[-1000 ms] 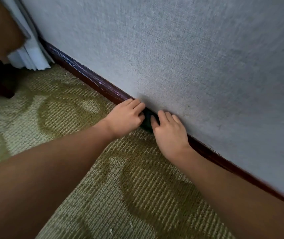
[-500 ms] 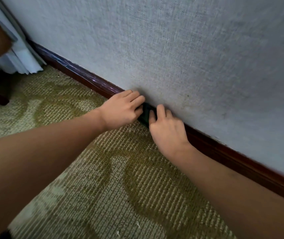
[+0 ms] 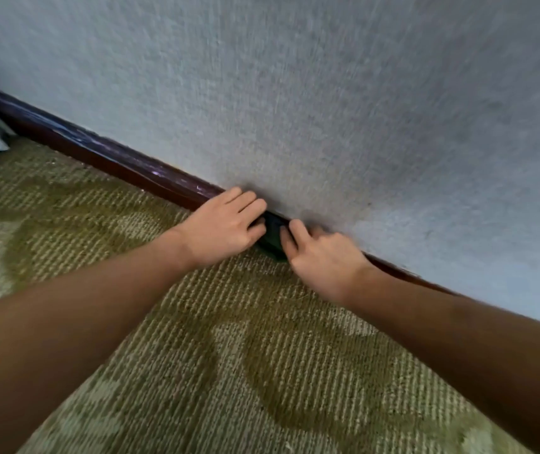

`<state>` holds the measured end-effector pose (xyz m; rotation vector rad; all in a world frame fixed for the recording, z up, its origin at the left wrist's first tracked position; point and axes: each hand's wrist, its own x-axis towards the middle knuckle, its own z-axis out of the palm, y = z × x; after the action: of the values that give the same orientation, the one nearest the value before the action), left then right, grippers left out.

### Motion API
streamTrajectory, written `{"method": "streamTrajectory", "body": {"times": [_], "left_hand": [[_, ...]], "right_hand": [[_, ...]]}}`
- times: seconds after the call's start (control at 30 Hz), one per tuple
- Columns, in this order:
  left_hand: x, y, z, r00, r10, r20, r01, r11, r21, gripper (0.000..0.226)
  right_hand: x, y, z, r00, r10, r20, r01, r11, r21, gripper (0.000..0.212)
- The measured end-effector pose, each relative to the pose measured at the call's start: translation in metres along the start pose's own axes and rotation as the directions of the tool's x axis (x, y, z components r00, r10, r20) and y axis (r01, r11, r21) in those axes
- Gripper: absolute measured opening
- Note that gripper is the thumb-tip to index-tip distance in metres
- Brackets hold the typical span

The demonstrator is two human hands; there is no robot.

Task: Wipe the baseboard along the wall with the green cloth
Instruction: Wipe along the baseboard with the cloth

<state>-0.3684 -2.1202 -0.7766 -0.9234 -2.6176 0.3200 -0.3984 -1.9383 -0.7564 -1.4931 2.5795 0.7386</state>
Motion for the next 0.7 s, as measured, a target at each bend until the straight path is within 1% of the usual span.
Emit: {"method": "streamTrajectory", "body": {"times": [0.07,0.1,0.13,0.17,0.2,0.27,0.33,0.4,0.47,0.53,0.63,0.7], "left_hand": [[-0.002,0.001,0.001,1.0,0.001,0.011,-0.001,1.0,-0.003,0.027],[-0.003,0.002,0.002,1.0,-0.012,0.021,0.012,1.0,-0.003,0.028],[-0.003,0.004,0.003,0.999,-0.03,0.025,0.03,1.0,-0.003,0.028],[-0.003,0.006,0.002,0.999,-0.042,0.026,0.042,0.999,0.001,0.028],[-0.002,0.006,0.001,0.999,-0.039,0.022,0.039,0.999,0.001,0.029],[0.0,0.003,-0.003,0.999,0.004,0.034,-0.004,1.0,0.0,0.03],[0.0,-0.001,-0.007,0.998,0.051,0.038,-0.052,0.998,0.022,0.035],[0.0,-0.002,-0.007,0.997,0.061,0.054,-0.062,0.998,0.008,0.038],[-0.001,0.001,-0.01,0.995,0.01,0.095,-0.01,1.0,0.002,0.032],[-0.001,0.002,-0.012,0.993,-0.04,0.11,0.038,0.999,0.025,0.013],[-0.007,-0.002,-0.009,0.989,-0.084,0.121,0.082,0.996,0.017,0.017],[-0.015,-0.008,-0.007,0.984,-0.127,0.125,0.127,0.992,0.006,0.015]], "right_hand": [[0.001,-0.005,-0.003,0.999,-0.033,0.012,0.033,0.999,-0.042,0.042],[0.0,-0.01,-0.002,0.998,-0.038,0.046,0.041,0.996,-0.076,0.039],[0.0,-0.012,-0.002,0.999,-0.019,0.051,0.024,0.994,-0.102,0.037],[-0.001,-0.015,-0.003,1.0,0.025,0.017,-0.023,0.994,-0.111,0.038],[-0.002,-0.017,-0.003,0.997,0.074,-0.024,-0.076,0.993,-0.094,0.041],[-0.004,-0.02,0.004,0.987,0.161,0.009,-0.161,0.985,0.06,0.052],[-0.002,-0.023,0.011,0.984,0.18,0.012,-0.18,0.972,0.149,0.056],[-0.003,-0.024,0.009,0.973,0.231,-0.018,-0.222,0.952,0.21,0.058],[-0.004,-0.027,0.007,0.964,0.266,0.007,-0.258,0.929,0.265,0.057],[-0.004,-0.031,0.006,0.956,0.292,0.026,-0.287,0.911,0.296,0.059],[0.002,-0.032,0.008,0.958,0.286,0.027,-0.28,0.908,0.311,0.063],[0.01,-0.033,0.006,0.962,0.273,0.022,-0.265,0.911,0.315,0.062]]}}
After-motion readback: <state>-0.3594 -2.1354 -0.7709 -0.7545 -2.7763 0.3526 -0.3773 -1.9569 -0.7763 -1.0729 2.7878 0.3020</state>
